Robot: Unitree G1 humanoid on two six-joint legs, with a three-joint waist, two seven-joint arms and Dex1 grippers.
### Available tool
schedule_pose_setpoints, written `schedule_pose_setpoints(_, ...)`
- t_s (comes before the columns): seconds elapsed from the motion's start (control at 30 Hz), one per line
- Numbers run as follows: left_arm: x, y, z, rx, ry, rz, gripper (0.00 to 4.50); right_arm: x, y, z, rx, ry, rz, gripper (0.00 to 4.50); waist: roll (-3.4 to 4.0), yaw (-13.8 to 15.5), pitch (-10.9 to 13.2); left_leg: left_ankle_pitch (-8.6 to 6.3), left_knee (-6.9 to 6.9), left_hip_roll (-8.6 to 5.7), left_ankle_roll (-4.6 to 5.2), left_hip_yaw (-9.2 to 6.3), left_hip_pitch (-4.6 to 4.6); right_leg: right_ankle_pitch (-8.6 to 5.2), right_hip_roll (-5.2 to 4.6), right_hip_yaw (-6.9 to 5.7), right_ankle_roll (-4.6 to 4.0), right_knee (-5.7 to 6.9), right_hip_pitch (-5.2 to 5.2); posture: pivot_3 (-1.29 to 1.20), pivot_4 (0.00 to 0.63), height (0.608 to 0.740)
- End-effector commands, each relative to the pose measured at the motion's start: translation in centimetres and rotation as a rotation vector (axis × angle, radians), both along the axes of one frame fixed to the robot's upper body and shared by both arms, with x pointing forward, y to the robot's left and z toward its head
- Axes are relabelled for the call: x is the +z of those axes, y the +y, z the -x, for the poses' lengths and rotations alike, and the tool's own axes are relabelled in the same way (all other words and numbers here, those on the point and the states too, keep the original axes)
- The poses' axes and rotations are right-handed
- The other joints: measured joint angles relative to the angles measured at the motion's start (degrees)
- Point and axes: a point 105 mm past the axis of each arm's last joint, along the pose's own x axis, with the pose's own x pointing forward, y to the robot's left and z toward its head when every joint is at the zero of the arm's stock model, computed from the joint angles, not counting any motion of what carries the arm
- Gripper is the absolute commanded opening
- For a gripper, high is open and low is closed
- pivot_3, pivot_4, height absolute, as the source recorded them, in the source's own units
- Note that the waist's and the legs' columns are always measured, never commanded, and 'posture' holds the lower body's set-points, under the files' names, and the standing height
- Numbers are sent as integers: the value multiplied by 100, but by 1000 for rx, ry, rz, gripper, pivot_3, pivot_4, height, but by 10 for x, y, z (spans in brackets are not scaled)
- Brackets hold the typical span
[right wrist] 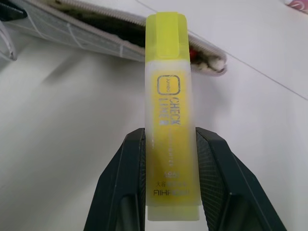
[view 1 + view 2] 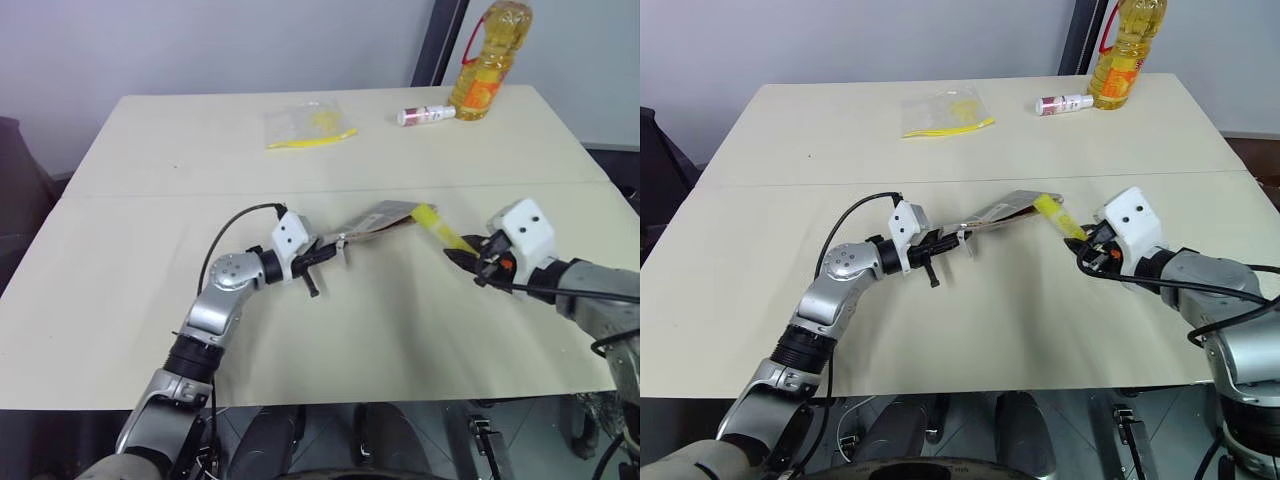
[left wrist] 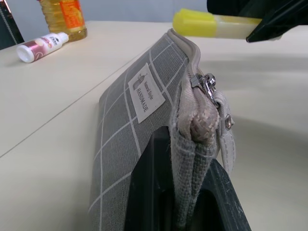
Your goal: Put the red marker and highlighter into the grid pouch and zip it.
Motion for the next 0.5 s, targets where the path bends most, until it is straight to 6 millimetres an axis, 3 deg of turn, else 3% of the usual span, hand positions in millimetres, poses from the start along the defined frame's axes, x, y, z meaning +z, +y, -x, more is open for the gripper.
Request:
schedule_pose_setpoints(0.03,11,0,3,-8,-42,15,0,9,-1,-3,-6,-36,6,871,0,1,0,0,0,0,0,0,0,0,0,0,0,0,0,0,150,740)
schedule_pose_setpoints(0.5,9,-4,12,-66,-62,-36,0,-2,13,-3,69,0,78,871,0,-1,0,-1,-2,0,1,0,-2,-1,-1,0,-1,-4,-2,0,150,740)
